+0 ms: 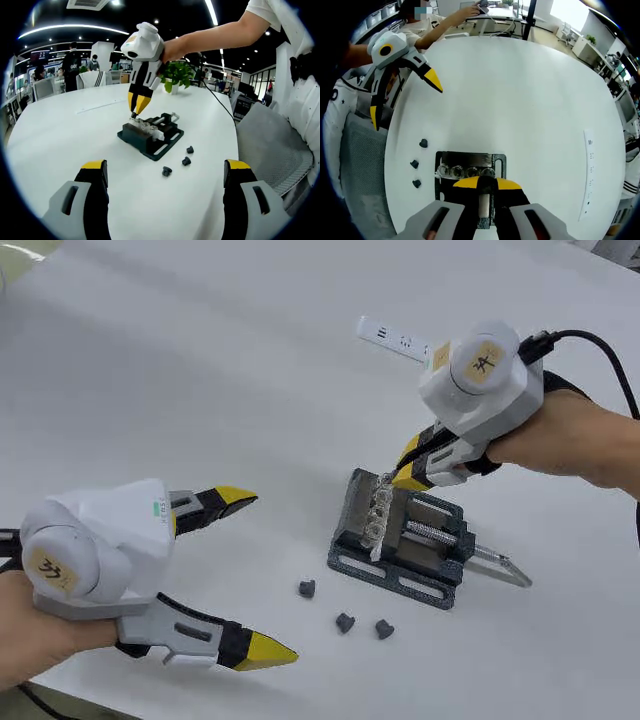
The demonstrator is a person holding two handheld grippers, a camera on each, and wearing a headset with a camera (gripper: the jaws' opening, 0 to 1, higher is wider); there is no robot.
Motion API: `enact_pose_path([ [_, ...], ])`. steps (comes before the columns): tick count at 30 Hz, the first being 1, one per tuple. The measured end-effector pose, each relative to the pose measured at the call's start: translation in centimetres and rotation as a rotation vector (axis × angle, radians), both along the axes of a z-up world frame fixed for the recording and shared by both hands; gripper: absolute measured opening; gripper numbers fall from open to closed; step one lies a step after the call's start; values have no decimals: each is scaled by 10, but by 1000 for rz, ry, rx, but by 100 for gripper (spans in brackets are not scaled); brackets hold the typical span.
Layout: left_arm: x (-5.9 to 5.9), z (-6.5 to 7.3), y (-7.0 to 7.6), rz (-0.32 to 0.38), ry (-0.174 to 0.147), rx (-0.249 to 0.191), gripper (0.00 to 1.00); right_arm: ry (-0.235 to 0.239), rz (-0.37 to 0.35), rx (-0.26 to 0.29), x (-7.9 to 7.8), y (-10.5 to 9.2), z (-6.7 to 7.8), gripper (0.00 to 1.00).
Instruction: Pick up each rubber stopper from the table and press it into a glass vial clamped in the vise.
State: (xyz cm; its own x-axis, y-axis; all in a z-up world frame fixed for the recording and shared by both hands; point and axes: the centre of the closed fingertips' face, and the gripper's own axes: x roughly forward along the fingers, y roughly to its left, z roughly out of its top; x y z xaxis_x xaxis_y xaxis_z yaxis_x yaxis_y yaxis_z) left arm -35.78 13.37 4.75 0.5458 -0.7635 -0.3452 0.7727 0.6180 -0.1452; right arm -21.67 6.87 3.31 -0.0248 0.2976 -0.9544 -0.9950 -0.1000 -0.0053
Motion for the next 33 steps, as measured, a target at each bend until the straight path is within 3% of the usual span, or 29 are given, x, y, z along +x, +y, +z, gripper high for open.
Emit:
enact_pose_path([
  [21, 0, -1, 0, 3, 2, -8, 96, -6, 46, -63, 2, -1, -1, 5],
  [33, -1, -2, 0, 2, 5, -10, 95, -5, 51, -61, 0, 5, -3, 5],
])
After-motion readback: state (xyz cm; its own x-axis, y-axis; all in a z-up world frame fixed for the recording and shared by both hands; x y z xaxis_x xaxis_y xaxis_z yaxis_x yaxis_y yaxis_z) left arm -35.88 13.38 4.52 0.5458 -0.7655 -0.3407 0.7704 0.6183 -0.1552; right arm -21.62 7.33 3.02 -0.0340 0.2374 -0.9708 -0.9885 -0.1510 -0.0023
